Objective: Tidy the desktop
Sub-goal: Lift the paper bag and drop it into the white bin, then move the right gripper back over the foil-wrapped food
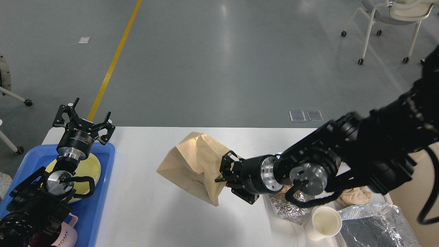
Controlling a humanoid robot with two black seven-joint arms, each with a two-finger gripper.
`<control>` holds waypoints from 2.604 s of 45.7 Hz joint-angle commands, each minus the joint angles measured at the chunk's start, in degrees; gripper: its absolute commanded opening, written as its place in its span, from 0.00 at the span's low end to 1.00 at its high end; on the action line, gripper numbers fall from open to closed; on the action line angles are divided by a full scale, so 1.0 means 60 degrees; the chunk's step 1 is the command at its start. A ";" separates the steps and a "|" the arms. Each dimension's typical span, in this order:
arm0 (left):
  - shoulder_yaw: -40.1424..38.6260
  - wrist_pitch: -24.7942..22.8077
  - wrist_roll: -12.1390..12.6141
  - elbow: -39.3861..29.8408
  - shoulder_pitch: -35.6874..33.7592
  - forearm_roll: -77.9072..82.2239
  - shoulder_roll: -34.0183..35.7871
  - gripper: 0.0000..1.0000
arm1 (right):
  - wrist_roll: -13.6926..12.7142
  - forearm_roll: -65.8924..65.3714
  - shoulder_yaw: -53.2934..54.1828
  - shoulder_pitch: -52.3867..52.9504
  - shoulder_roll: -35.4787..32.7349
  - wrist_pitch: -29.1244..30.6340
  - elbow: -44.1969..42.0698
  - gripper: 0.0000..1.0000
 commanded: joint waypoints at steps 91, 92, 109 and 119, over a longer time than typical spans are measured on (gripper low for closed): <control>-0.0001 0.0000 0.0000 0.0000 0.0001 0.0004 0.0000 0.98 | -0.1381 -0.3836 -0.2367 -1.2032 -0.5068 0.0090 -1.5147 1.00; -0.0001 0.0000 0.0000 0.0000 0.0001 0.0004 -0.0015 0.98 | -0.1381 -0.3836 -0.2366 -1.1988 -0.5053 0.0090 -1.5147 1.00; -0.0015 0.0000 0.0000 0.0000 0.0001 0.0004 -0.0015 0.98 | -0.1249 -0.4903 -0.2454 -1.0964 -0.5082 0.1172 -1.5133 1.00; -0.0015 0.0000 0.0000 0.0000 0.0001 0.0004 -0.0015 0.98 | -0.1220 -0.5768 -0.2498 -0.9587 -0.4278 0.1525 -1.5060 1.00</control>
